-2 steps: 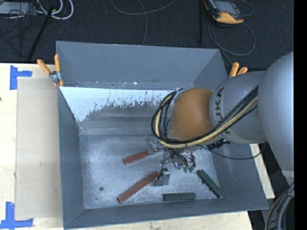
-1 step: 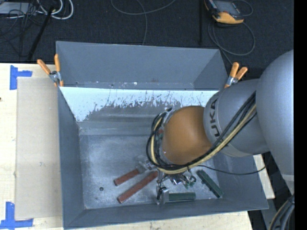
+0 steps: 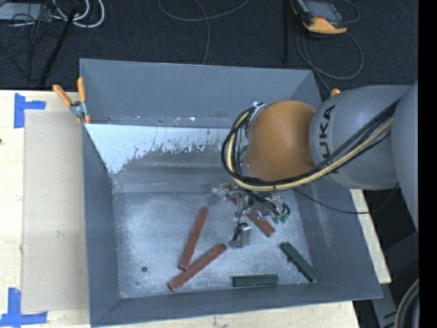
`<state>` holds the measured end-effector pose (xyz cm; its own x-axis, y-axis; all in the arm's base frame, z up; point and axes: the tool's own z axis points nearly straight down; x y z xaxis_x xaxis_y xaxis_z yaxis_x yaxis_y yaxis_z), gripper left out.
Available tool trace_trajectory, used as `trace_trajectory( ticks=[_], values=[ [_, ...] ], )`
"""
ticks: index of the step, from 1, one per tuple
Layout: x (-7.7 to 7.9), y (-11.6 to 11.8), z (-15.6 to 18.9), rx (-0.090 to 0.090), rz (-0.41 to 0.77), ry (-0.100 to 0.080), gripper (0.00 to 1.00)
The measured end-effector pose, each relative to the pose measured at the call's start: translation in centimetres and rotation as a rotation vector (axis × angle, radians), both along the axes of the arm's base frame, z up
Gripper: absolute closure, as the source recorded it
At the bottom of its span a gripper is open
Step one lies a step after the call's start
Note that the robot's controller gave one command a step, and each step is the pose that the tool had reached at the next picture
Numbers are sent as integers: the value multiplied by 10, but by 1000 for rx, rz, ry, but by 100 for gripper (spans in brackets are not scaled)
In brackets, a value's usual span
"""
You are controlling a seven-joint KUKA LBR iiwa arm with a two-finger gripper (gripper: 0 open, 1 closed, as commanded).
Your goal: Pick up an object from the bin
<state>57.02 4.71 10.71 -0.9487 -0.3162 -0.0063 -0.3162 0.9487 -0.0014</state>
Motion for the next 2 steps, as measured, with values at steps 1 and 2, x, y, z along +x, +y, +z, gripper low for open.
trace_trajectory(
  ticks=[1,2],
  values=[
    [-49,40,-38,0,420,8,0],
    [-45,41,-33,1,416,-4,100]
  ],
)
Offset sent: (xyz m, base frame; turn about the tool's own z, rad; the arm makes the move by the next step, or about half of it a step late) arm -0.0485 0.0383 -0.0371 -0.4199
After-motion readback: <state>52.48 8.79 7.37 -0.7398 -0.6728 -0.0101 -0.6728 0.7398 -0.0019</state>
